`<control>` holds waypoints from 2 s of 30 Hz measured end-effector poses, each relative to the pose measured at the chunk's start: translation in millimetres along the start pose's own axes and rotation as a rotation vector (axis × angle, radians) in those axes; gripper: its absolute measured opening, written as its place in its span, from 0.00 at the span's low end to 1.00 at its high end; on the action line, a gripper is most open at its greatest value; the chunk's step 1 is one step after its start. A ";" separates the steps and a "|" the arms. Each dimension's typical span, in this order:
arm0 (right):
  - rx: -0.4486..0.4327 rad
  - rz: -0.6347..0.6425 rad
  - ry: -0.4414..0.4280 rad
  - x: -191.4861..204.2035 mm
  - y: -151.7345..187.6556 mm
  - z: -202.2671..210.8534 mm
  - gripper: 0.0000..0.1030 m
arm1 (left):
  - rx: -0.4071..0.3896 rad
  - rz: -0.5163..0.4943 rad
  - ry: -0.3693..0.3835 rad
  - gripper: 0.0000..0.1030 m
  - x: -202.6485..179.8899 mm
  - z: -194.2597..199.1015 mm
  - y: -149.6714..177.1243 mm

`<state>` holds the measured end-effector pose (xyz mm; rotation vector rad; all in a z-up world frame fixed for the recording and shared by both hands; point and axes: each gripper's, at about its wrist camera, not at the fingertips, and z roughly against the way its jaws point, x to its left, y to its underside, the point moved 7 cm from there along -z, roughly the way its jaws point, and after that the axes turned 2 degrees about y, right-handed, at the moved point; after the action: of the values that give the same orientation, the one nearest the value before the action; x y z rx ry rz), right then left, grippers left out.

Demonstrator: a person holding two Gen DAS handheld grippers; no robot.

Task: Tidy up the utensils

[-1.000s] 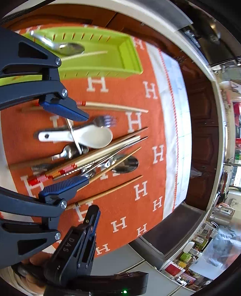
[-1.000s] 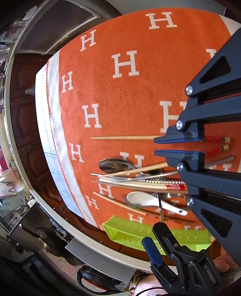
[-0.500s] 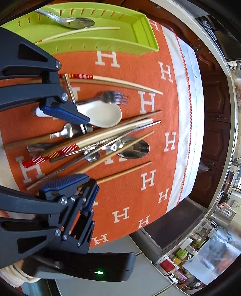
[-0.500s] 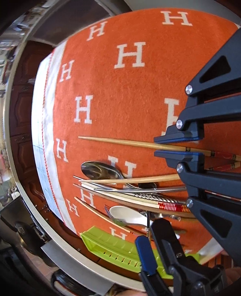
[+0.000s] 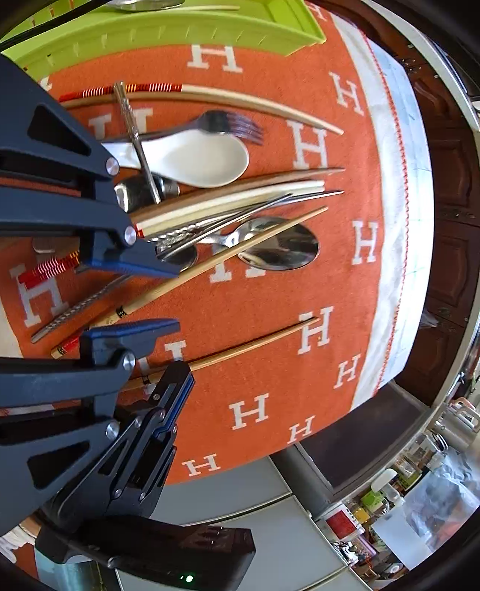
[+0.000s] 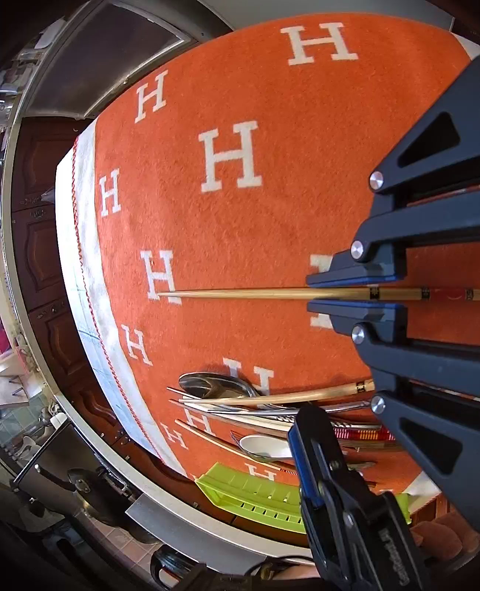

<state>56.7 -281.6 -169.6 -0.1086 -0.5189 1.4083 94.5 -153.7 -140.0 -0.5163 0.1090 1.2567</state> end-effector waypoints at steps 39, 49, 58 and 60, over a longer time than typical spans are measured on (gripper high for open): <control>-0.019 -0.133 -0.123 1.2 1.7 23.7 0.06 | -0.119 -0.082 -0.094 0.03 -0.3 39.0 9.0; -0.025 -0.003 -0.232 93.6 -7.5 56.1 0.06 | -0.239 0.027 -0.202 0.04 92.0 149.4 38.6; 0.078 0.116 -0.342 216.6 -8.5 35.5 0.06 | -0.226 0.150 -0.293 0.04 183.4 167.9 75.5; 0.103 0.125 -0.342 236.7 -6.1 23.6 0.06 | -0.216 0.167 -0.298 0.04 193.5 163.2 80.5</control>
<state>69.4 -61.5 -80.0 0.1893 -0.7300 1.5831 49.4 103.2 -90.1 -0.5066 -0.2417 1.5046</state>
